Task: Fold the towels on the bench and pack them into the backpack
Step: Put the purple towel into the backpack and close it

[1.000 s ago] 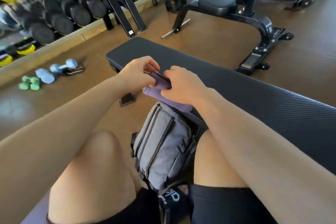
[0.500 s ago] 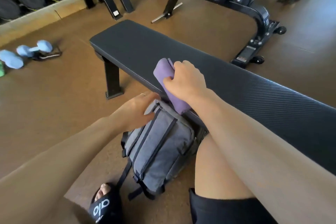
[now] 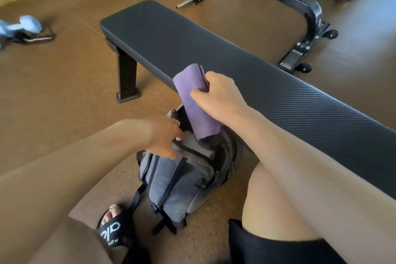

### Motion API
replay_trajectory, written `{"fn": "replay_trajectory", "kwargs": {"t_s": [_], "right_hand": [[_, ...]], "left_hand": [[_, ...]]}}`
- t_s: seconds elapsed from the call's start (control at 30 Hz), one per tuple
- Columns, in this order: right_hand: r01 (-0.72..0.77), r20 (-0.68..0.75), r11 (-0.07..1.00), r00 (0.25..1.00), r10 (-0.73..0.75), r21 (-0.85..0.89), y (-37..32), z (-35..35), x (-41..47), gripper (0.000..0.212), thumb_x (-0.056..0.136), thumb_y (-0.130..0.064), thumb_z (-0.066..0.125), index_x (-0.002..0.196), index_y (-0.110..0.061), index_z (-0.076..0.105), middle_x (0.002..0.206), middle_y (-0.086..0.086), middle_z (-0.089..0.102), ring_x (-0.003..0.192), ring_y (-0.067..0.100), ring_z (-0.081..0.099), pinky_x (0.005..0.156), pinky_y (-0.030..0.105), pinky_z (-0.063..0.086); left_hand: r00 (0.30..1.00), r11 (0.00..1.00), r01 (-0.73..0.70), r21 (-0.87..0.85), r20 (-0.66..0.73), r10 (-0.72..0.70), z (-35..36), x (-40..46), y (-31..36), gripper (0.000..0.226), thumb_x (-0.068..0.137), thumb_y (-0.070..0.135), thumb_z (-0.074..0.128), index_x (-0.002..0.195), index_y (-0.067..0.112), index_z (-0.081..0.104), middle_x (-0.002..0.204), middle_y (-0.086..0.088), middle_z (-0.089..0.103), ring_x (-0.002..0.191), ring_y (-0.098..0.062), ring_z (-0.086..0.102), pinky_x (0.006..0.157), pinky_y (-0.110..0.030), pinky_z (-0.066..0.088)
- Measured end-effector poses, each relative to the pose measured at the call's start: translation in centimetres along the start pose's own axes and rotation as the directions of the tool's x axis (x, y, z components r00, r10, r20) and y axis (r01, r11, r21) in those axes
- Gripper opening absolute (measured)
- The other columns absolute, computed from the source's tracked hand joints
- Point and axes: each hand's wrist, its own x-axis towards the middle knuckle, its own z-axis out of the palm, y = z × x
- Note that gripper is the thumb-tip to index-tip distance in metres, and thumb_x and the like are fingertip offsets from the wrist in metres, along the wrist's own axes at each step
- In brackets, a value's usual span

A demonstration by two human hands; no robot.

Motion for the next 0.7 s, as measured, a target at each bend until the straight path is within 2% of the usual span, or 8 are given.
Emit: {"fn": "replay_trajectory", "kwargs": {"t_s": [0.1, 0.17, 0.27, 0.37, 0.47, 0.57, 0.63, 0.7], "right_hand": [[0.052, 0.204, 0.998, 0.978, -0.046, -0.021, -1.5, 2.2, -0.9, 0.017, 0.084, -0.028, 0.058, 0.094, -0.015, 0.053, 0.1, 0.003, 0.064, 0.089, 0.025, 0.061, 0.072, 0.033, 0.05], [0.126, 0.304, 0.986, 0.949, -0.087, -0.113, -1.7, 4.4, -1.2, 0.024, 0.083, -0.025, 0.06, 0.104, -0.016, 0.057, 0.106, 0.007, 0.065, 0.095, 0.028, 0.063, 0.075, 0.035, 0.052], [0.213, 0.387, 0.94, 0.917, -0.098, -0.266, -1.4, 7.8, -1.2, 0.033, 0.087, -0.022, 0.058, 0.117, -0.01, 0.054, 0.115, 0.012, 0.061, 0.104, 0.034, 0.063, 0.071, 0.033, 0.043], [0.193, 0.491, 0.941, 0.87, -0.034, -0.277, -1.5, 10.6, -1.1, 0.029, 0.091, -0.024, 0.057, 0.114, -0.008, 0.057, 0.112, 0.014, 0.064, 0.103, 0.034, 0.063, 0.068, 0.031, 0.041], [0.192, 0.62, 0.94, 0.784, 0.025, -0.282, -2.2, 14.0, -1.4, 0.019, 0.09, -0.019, 0.058, 0.103, -0.006, 0.062, 0.105, 0.015, 0.066, 0.097, 0.034, 0.065, 0.061, 0.029, 0.044], [0.18, 0.628, 0.927, 0.775, 0.072, -0.329, -2.6, 17.3, -1.5, 0.02, 0.087, -0.014, 0.058, 0.104, -0.009, 0.068, 0.107, 0.015, 0.068, 0.102, 0.036, 0.066, 0.07, 0.032, 0.048], [0.13, 0.615, 0.93, 0.78, 0.118, -0.344, -2.2, 18.9, -2.0, 0.028, 0.091, -0.012, 0.05, 0.114, -0.008, 0.066, 0.117, 0.016, 0.064, 0.111, 0.037, 0.061, 0.081, 0.035, 0.05], [0.124, 0.595, 0.916, 0.791, 0.141, -0.381, -1.6, 20.1, -3.1, 0.035, 0.096, -0.009, 0.04, 0.125, -0.007, 0.058, 0.128, 0.015, 0.058, 0.12, 0.036, 0.052, 0.093, 0.038, 0.044]], "left_hand": [[0.989, 0.97, 0.122, -0.211, 0.109, -0.1, 0.4, -1.6, -1.3, 0.019, 0.083, 0.04, 0.064, 0.07, 0.033, 0.052, 0.083, 0.009, 0.057, 0.089, -0.021, 0.056, 0.077, -0.032, 0.048], [0.974, 0.931, 0.202, -0.304, 0.159, -0.159, 1.0, -3.2, -2.1, 0.011, 0.072, 0.045, 0.067, 0.074, 0.036, 0.061, 0.089, 0.01, 0.066, 0.092, -0.019, 0.062, 0.086, -0.035, 0.054], [0.93, 0.889, 0.292, -0.353, 0.321, -0.178, 2.3, -4.9, -3.1, 0.042, 0.059, 0.048, 0.063, 0.093, 0.027, 0.075, 0.098, -0.001, 0.075, 0.094, -0.023, 0.07, 0.085, -0.035, 0.058], [0.901, 0.835, 0.376, -0.402, 0.368, -0.229, 3.1, -5.7, -3.9, 0.027, 0.084, 0.035, 0.067, 0.103, 0.017, 0.074, 0.09, -0.004, 0.073, 0.079, -0.016, 0.068, 0.063, -0.02, 0.053], [0.89, 0.774, 0.424, -0.47, 0.375, -0.259, 3.5, -5.8, -4.3, 0.017, 0.094, 0.029, 0.06, 0.094, 0.016, 0.072, 0.082, 0.003, 0.07, 0.077, -0.01, 0.069, 0.064, -0.019, 0.053], [0.887, 0.778, 0.43, -0.457, 0.374, -0.271, 3.6, -5.5, -4.4, 0.021, 0.094, 0.03, 0.056, 0.087, 0.019, 0.072, 0.084, 0.003, 0.071, 0.077, -0.013, 0.07, 0.07, -0.024, 0.056], [0.876, 0.814, 0.437, -0.384, 0.386, -0.288, 3.6, -5.5, -4.4, 0.023, 0.092, 0.034, 0.058, 0.094, 0.016, 0.073, 0.083, 0.001, 0.075, 0.083, -0.018, 0.073, 0.077, -0.029, 0.059], [0.864, 0.834, 0.443, -0.33, 0.404, -0.3, 3.8, -5.4, -4.5, 0.027, 0.091, 0.035, 0.061, 0.102, 0.012, 0.072, 0.078, 0.0, 0.075, 0.079, -0.017, 0.072, 0.072, -0.027, 0.059]]}}
